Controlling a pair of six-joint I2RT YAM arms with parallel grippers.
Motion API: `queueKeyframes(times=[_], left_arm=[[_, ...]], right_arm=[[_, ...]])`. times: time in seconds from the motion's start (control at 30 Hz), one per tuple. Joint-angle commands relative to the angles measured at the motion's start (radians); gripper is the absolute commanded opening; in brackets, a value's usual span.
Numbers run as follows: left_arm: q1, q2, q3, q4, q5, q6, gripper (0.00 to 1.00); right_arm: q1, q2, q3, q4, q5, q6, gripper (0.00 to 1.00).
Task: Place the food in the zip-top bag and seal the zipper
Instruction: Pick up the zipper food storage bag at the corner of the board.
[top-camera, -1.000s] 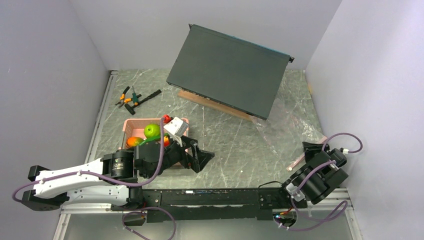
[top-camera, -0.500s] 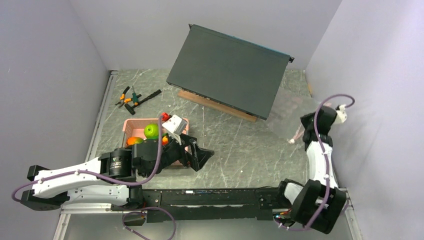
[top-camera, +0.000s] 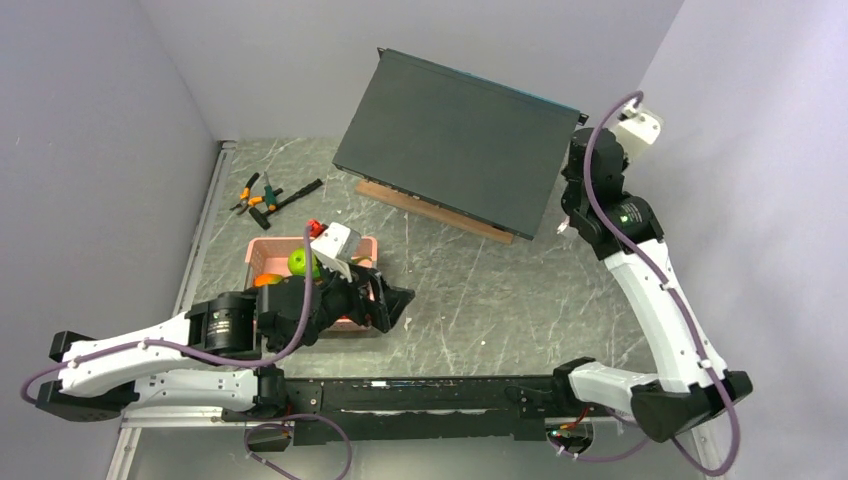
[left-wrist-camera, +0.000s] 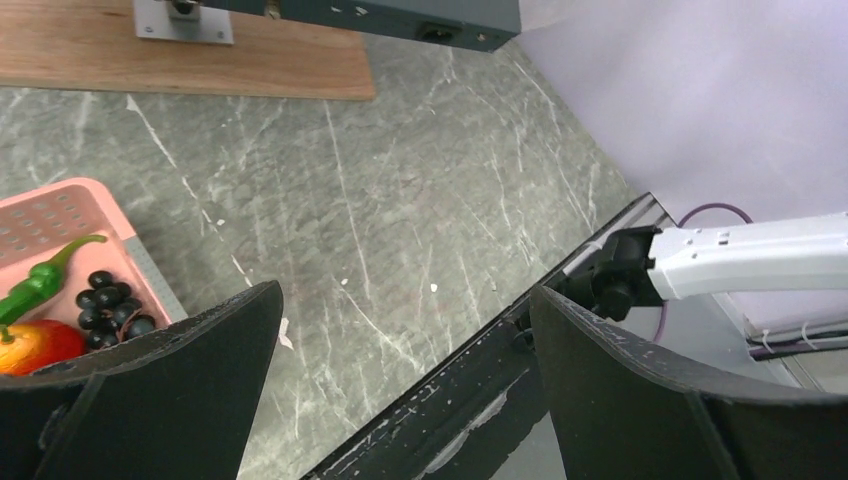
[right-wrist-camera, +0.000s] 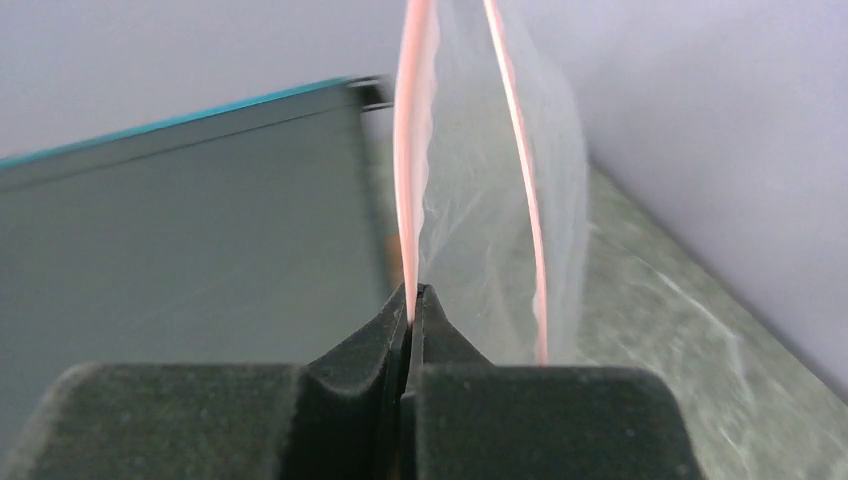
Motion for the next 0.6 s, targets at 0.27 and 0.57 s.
queueKeyframes(times=[0.27,0.57], left_arm=[[-0.002,-0.088,0.063,-0.214,-0.194,-0.149,0.99],[-0.003,-0.286,0.005,-0.340,-0.268,-0.302,0.99]], right_arm=[[0.472,-0.117,-0.029,0.116,-1.097,-0.277,0.00],[0.632,-0.232,-0.367,0.599,-1.620,0.037,0.00]])
